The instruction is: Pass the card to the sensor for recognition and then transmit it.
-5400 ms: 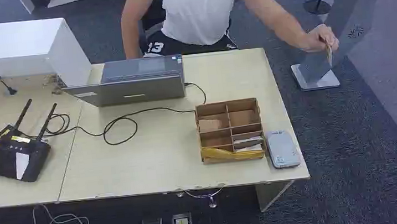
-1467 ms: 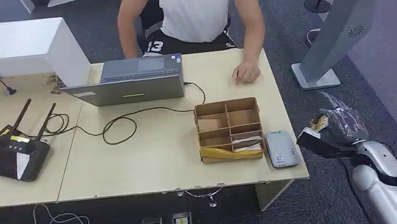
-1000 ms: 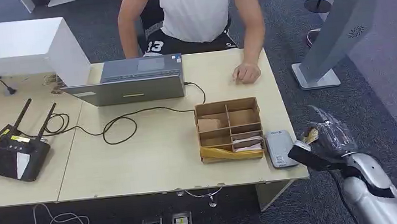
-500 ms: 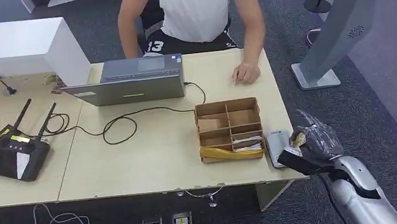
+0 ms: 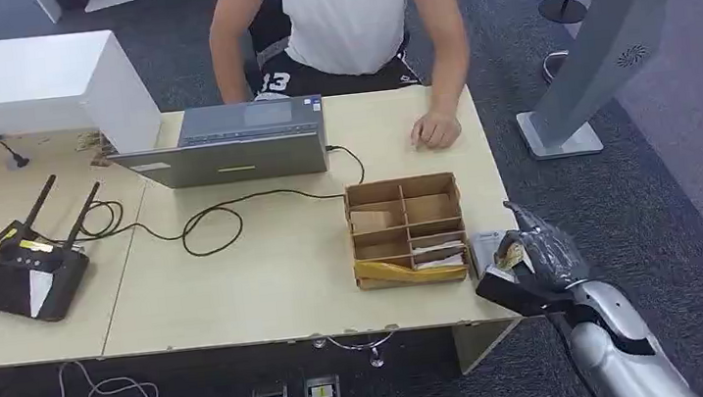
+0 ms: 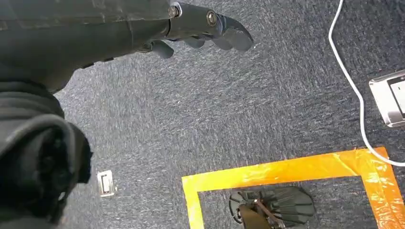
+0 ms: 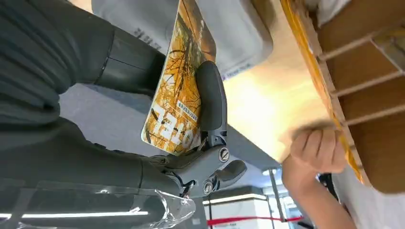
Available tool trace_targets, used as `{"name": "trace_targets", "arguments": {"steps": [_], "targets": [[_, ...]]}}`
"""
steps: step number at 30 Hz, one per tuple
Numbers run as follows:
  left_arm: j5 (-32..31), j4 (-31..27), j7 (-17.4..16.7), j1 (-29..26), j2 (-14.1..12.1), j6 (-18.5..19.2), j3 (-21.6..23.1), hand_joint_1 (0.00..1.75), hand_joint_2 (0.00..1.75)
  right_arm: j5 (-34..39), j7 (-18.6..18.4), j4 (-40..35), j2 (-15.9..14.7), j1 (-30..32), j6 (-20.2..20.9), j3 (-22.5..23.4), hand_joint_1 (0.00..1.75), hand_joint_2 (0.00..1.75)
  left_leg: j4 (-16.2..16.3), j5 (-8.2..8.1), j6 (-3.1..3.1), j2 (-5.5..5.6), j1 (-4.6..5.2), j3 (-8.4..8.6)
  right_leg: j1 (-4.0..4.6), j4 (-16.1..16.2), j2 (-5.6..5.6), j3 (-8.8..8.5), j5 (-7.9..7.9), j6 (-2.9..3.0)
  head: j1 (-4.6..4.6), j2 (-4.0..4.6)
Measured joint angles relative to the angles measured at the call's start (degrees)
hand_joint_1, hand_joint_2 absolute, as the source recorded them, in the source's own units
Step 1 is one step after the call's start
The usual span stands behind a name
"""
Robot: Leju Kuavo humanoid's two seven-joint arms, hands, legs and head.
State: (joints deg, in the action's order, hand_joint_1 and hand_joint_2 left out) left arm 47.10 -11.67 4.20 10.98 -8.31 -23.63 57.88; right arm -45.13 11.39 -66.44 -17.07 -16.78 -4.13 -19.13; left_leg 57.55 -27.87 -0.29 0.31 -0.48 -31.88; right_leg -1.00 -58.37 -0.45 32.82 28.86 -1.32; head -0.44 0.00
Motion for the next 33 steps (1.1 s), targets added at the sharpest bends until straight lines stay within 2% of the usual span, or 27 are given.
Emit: {"name": "trace_targets", "arguments": {"steps": [5, 17, 30, 33], "targets": [[0.13, 0.00, -0.02, -0.11, -0.02, 0.02, 0.04, 0.00, 0.00, 1.00, -0.63, 1.33, 0.00, -0.28, 1.77, -0.85, 1.75, 1.75, 0.00, 0.00, 0.00, 0.00, 0.00, 0.02, 0.00, 0.00, 0.01, -0.01, 0.00, 0.00, -0.02, 0.00], [0.61, 0.00, -0.22, -0.62, -0.17, 0.11, 0.04, 0.00, 0.00, 2.69, -0.46, 4.28, 0.02, -1.38, 2.40, -2.03, 1.75, 1.75, 0.00, 0.00, 0.00, -0.07, 0.00, 0.18, 0.00, 0.00, 0.13, -0.13, 0.00, 0.00, 0.00, 0.00], [0.72, 0.00, -0.39, -0.72, -0.15, -0.33, 0.04, 0.00, 0.00, 3.21, 0.35, 5.46, 0.00, -3.61, -0.13, -2.82, 1.75, 1.75, 0.00, 0.01, 0.00, -0.10, 0.00, 0.12, 0.00, -0.01, 0.13, -0.11, -0.02, 0.01, -0.02, 0.00], [0.37, 0.00, -0.37, -0.69, -0.15, -0.33, 0.04, 0.00, 0.00, 4.35, 0.57, 5.42, -0.02, -6.13, -0.40, -2.64, 1.75, 1.75, 0.01, 0.01, 0.00, -0.19, 0.01, 0.09, -0.01, -0.02, 0.18, -0.02, -0.06, 0.04, 0.02, 0.00]]}}
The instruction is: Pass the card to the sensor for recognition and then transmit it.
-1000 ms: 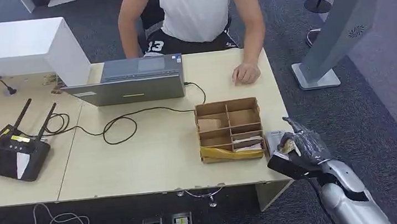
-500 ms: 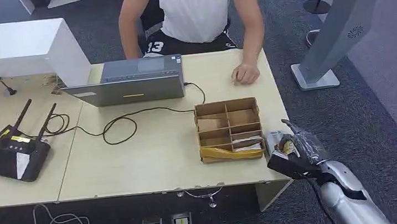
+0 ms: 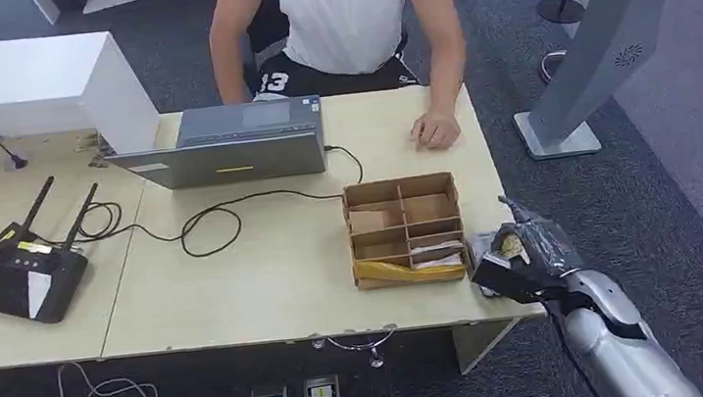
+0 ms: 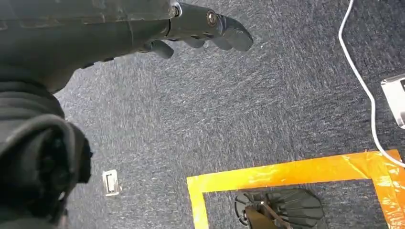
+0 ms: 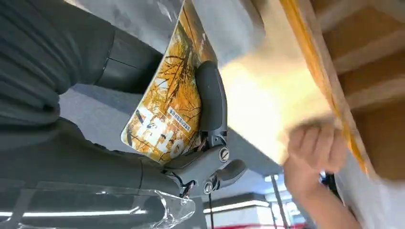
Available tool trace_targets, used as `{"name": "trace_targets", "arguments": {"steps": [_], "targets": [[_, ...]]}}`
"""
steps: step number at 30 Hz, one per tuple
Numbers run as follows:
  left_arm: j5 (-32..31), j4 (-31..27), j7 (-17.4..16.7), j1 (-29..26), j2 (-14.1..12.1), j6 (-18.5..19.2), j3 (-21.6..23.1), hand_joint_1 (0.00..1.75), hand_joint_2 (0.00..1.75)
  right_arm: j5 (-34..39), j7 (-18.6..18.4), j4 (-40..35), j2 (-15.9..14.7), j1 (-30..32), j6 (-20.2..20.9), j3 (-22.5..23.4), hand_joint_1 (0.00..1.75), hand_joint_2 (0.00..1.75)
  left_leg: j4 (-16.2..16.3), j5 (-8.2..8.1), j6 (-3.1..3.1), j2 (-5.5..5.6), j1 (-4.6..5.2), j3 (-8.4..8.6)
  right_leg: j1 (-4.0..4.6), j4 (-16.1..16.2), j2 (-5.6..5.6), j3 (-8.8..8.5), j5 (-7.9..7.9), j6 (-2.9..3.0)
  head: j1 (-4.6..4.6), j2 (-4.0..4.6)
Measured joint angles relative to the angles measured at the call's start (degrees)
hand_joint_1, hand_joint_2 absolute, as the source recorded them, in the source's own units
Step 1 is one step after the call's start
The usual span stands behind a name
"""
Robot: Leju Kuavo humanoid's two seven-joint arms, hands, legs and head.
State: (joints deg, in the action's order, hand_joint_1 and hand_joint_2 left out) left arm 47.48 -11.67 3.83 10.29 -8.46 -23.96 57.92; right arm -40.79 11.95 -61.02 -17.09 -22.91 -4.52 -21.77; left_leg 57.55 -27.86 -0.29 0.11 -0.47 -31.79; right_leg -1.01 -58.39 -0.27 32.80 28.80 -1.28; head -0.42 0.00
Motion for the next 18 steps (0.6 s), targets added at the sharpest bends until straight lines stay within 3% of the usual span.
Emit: {"name": "trace_targets", "arguments": {"steps": [9, 18], "targets": [[-1.49, 0.00, 0.00, 0.84, 0.11, 0.09, 0.48, 0.00, 0.00, 0.81, 1.47, -0.90, -0.92, -13.74, 3.26, 1.97, 1.75, 1.75, 0.01, 0.04, -0.05, -0.02, -0.01, 0.02, 0.01, 0.00, 0.05, 0.00, -0.04, 0.00, -0.04, 0.00], [-2.80, 0.00, -0.15, 1.71, 0.15, 0.90, 0.94, 0.00, 0.00, -4.30, 3.76, -0.35, -0.31, -20.50, 4.11, 2.12, 1.75, 1.75, 0.01, 0.04, -0.05, 0.00, -0.01, -0.07, 0.01, -0.03, 0.02, 0.05, -0.04, 0.00, -0.04, 0.00]]}}
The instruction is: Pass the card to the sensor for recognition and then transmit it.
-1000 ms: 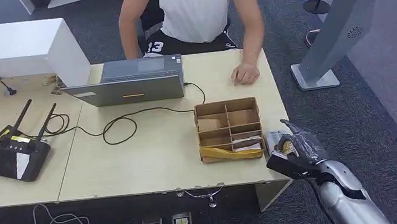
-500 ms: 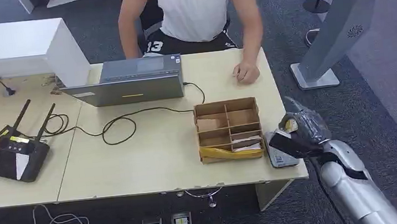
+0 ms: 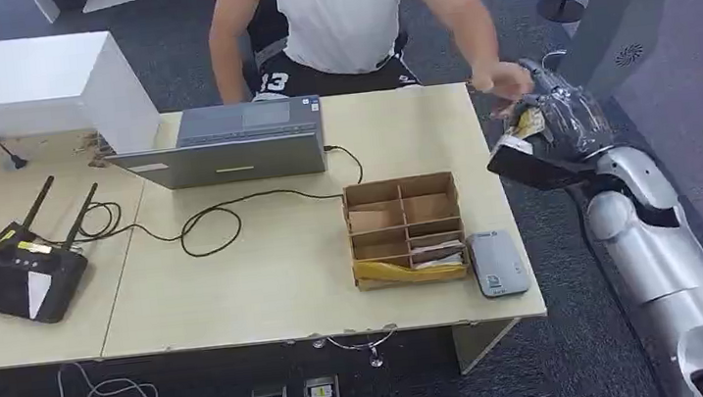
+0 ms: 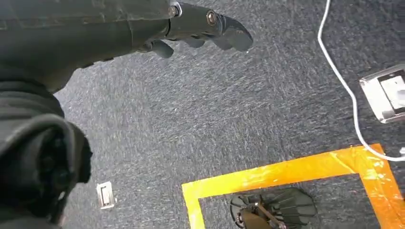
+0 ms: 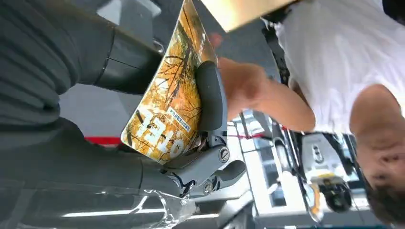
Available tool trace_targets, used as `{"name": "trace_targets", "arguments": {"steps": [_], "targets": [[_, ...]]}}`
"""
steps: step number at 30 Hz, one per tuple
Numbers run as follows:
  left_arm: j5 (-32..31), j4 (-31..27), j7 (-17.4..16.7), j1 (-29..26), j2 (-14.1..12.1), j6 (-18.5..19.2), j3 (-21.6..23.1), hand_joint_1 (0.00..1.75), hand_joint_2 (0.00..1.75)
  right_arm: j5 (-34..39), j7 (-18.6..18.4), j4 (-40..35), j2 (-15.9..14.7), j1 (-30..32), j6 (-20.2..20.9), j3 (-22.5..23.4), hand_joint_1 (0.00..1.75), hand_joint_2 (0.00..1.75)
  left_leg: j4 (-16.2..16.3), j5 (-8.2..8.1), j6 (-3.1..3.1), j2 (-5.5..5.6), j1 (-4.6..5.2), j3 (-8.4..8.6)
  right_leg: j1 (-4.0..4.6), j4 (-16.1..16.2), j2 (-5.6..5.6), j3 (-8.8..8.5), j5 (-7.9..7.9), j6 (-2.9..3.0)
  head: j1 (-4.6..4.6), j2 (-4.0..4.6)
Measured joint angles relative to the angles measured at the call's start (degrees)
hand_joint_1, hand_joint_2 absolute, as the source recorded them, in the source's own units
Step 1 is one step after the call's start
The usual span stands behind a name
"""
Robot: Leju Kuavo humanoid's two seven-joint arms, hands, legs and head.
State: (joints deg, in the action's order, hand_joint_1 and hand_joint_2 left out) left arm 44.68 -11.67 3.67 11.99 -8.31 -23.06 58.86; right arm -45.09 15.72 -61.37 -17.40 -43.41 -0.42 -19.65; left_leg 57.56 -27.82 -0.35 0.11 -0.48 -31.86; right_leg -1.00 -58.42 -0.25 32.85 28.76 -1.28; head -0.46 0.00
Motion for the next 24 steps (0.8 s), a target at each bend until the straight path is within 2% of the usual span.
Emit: {"name": "trace_targets", "arguments": {"steps": [7, 11, 17, 19, 24], "targets": [[-0.57, 0.00, -0.85, 0.81, 0.07, 0.26, 0.66, 0.00, 0.00, -2.80, 2.01, 3.33, 2.17, -4.48, -0.68, -1.09, 1.75, 1.75, 0.00, 0.00, 0.00, 0.04, 0.00, -0.04, 0.00, -0.03, -0.02, 0.02, 0.00, 0.00, 0.02, 0.00], [-0.55, 0.00, -1.07, 1.28, 0.18, 0.09, 0.81, 0.00, 0.00, -5.52, 3.67, 9.16, 4.91, -8.18, -2.86, -2.84, 1.75, 1.75, 0.00, 0.01, -0.01, 0.03, 0.00, -0.02, 0.00, -0.06, -0.01, 0.01, 0.00, 0.00, 0.00, 0.00], [-0.37, 0.00, -1.09, 1.26, 0.42, 0.02, 0.81, 0.00, 0.00, -6.75, 4.11, 18.31, 8.63, -11.65, -6.45, -5.02, 1.75, 1.75, 0.00, 0.01, -0.01, 0.08, -0.01, -0.02, 0.02, -0.06, -0.08, 0.01, 0.02, 0.02, 0.00, 0.00], [-0.15, 0.00, -1.14, 1.27, 0.44, 0.04, 0.81, 0.00, 0.00, -6.84, 4.11, 20.52, 9.40, -12.05, -6.82, -5.29, 0.00, 1.75, 0.00, 0.01, -0.01, 0.08, -0.01, -0.03, 0.02, -0.06, -0.07, 0.01, 0.02, 0.02, 0.00, 0.00], [-0.02, 0.00, -1.27, 1.44, 0.48, 0.02, 0.81, 0.00, 0.00, -7.19, 3.76, 24.78, 10.78, -12.30, -8.72, -6.30, 0.00, 1.75, 0.00, 0.01, -0.01, 0.06, 0.00, -0.02, 0.01, -0.05, -0.03, 0.02, 0.01, 0.02, -0.02, 0.00]]}}
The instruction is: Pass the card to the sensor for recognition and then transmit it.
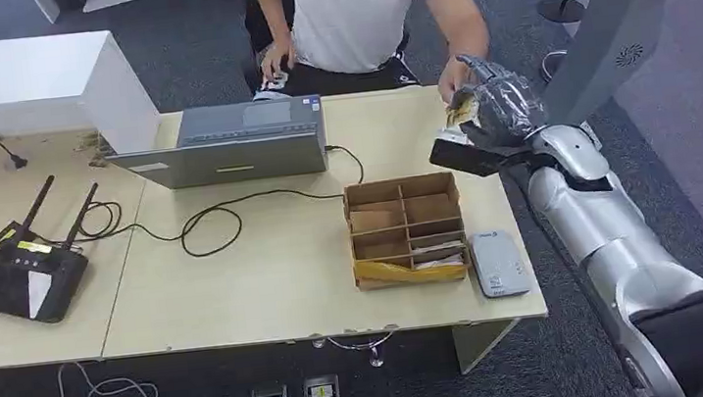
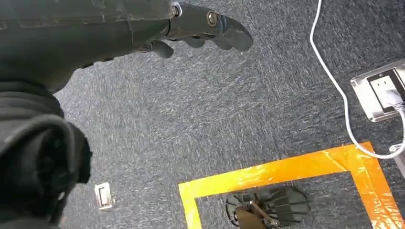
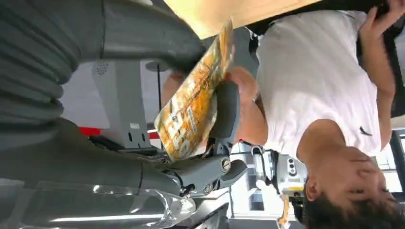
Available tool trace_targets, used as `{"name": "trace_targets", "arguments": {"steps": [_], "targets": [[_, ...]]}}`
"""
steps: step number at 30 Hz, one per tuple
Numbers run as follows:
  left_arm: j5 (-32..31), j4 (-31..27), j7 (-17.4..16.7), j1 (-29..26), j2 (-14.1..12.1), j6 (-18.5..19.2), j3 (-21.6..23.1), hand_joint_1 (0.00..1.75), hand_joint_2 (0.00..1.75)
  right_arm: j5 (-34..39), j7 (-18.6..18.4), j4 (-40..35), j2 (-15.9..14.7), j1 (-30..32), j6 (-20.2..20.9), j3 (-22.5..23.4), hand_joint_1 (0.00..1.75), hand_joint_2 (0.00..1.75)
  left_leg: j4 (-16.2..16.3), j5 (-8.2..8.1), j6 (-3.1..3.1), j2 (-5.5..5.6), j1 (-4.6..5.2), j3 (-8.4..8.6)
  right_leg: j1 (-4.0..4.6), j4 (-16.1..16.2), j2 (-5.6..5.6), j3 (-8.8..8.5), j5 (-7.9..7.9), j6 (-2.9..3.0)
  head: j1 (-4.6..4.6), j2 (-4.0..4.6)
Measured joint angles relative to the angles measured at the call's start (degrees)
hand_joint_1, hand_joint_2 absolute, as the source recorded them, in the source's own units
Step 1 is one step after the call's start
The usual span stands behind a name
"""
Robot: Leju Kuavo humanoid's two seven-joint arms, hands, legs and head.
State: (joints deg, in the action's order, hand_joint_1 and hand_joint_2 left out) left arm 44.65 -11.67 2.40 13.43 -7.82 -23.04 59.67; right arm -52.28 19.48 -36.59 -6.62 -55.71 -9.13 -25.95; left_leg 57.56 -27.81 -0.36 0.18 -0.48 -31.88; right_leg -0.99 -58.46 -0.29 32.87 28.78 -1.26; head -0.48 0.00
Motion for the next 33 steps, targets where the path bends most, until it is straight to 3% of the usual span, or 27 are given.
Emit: {"name": "trace_targets", "arguments": {"steps": [7, 11, 14, 19, 21, 23, 25, 30, 33], "targets": [[0.46, 0.00, 0.02, -0.12, 0.07, -0.46, 0.00, 0.00, 0.00, 2.95, -0.18, 1.62, 0.72, 0.03, -2.43, -0.13, 0.00, 1.75, 0.00, 0.00, 0.00, 0.00, -0.01, 0.01, 0.01, -0.01, -0.01, 0.01, 0.00, 0.00, 0.04, 0.00], [0.85, 0.00, 0.44, -0.67, 0.09, -0.85, -0.04, 0.00, 0.00, 6.94, 1.57, 1.62, 0.85, 0.08, -2.43, -0.09, 0.00, 1.75, 0.00, 0.00, 0.00, 0.00, -0.01, 0.01, 0.01, -0.02, 0.01, 0.01, 0.00, 0.00, 0.04, 0.00], [1.07, 0.00, 1.03, -1.22, 0.09, -1.03, -0.05, 0.00, 0.00, 18.67, 4.55, -1.08, 0.98, 1.14, 2.90, 0.92, 0.00, 1.75, 0.00, 0.00, 0.00, -0.01, 0.00, 0.01, 0.00, -0.01, 0.00, 0.01, 0.00, 0.00, 0.02, 0.00], [1.14, 0.00, 1.38, -1.69, 0.09, -1.05, -0.07, 0.00, 0.00, 29.10, 4.37, -7.27, 0.98, 2.78, 8.88, 2.58, 0.00, 1.75, 0.00, 0.00, 0.00, -0.01, 0.00, 0.04, 0.01, 0.00, 0.01, 0.00, 0.00, 0.00, 0.02, 0.00], [1.27, 0.00, 1.66, -1.85, 0.09, -1.07, -0.09, 0.00, 0.00, 38.31, 2.86, -10.50, 1.00, 3.92, 14.04, 3.65, 0.00, 1.75, 0.00, 0.00, 0.00, -0.01, 0.00, 0.05, 0.01, -0.01, 0.00, 0.00, 0.00, 0.00, 0.04, 0.00], [1.44, 0.00, 2.45, -2.17, 0.07, -1.07, -0.11, 0.00, 0.00, 50.19, -1.50, -16.20, 0.92, 5.77, 19.92, 4.61, 0.00, 1.75, 0.01, 0.00, 0.00, -0.01, 0.00, 0.07, 0.01, -0.01, 0.01, 0.00, 0.00, 0.00, 0.04, 0.00], [1.62, 0.00, 2.80, -2.49, 0.02, -1.07, -0.20, 0.00, 0.00, 56.97, -4.66, -22.15, 0.39, 8.13, 21.94, 5.62, 0.00, 1.75, 0.01, 0.00, 0.00, -0.01, 0.00, 0.07, 0.01, 0.00, 0.01, 0.02, 0.00, 0.00, 0.02, 0.00], [1.88, 0.00, 3.23, -3.04, -0.02, -1.11, -0.44, 0.00, 0.00, 61.02, -8.46, -36.10, -1.68, 13.40, 22.75, 7.89, 0.00, 1.75, 0.00, -0.01, 0.00, -0.02, 0.00, 0.06, 0.00, 0.02, 0.02, 0.01, 0.02, 0.01, 0.02, 0.00], [2.01, 0.00, 3.26, -3.20, -0.04, -1.14, -0.46, 0.00, 0.00, 61.29, -9.33, -39.37, -2.23, 15.11, 22.86, 8.42, 0.00, 1.75, 0.00, -0.03, -0.03, -0.12, 0.01, 0.09, -0.01, 0.03, 0.08, 0.02, 0.01, 0.01, 0.02, 0.00]]}}
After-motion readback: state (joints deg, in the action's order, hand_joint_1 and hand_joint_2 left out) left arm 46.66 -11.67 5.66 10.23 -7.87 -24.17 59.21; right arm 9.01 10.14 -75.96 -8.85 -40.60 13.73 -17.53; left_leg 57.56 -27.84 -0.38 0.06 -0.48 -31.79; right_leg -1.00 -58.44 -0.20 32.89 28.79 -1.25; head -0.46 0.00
